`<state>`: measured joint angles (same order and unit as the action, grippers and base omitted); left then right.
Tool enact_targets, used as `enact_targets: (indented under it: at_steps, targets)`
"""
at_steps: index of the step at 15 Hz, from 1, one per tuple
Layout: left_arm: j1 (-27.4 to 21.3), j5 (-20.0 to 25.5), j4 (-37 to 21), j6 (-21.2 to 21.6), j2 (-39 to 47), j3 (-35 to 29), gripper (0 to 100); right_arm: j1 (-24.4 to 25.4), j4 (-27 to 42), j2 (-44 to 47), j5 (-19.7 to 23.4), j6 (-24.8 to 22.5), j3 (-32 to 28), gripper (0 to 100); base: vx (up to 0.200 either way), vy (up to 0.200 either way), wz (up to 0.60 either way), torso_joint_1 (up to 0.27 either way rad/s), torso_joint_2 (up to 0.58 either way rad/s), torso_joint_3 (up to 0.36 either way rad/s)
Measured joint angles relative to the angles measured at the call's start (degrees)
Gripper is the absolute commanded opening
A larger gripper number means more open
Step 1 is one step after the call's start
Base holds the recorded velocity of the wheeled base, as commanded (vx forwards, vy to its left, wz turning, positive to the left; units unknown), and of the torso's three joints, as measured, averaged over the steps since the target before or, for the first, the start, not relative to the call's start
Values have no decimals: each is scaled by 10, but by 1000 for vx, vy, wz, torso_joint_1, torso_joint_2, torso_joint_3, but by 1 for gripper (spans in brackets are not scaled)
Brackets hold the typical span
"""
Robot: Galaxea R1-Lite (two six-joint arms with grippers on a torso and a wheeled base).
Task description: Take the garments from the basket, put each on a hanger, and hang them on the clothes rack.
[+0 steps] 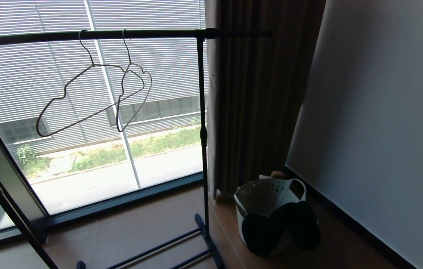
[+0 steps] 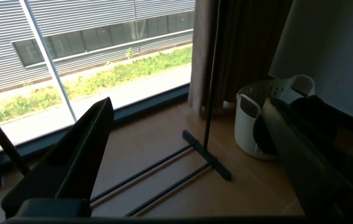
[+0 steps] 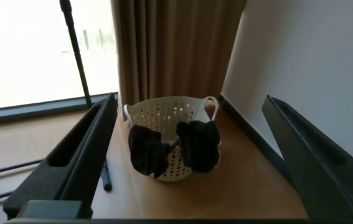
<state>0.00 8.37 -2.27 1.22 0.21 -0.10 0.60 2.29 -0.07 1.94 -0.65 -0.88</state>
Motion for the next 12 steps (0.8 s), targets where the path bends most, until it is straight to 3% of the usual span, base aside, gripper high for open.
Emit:
enact_targets:
  at_steps: [6,12]
  targets:
    - [0,0,0,0,0,0,100,0,0,0,0,0,0,100,0,0,-600,1,4,6]
    - [0,0,0,0,0,0,100,0,0,0,0,0,0,100,0,0,0,0,0,0]
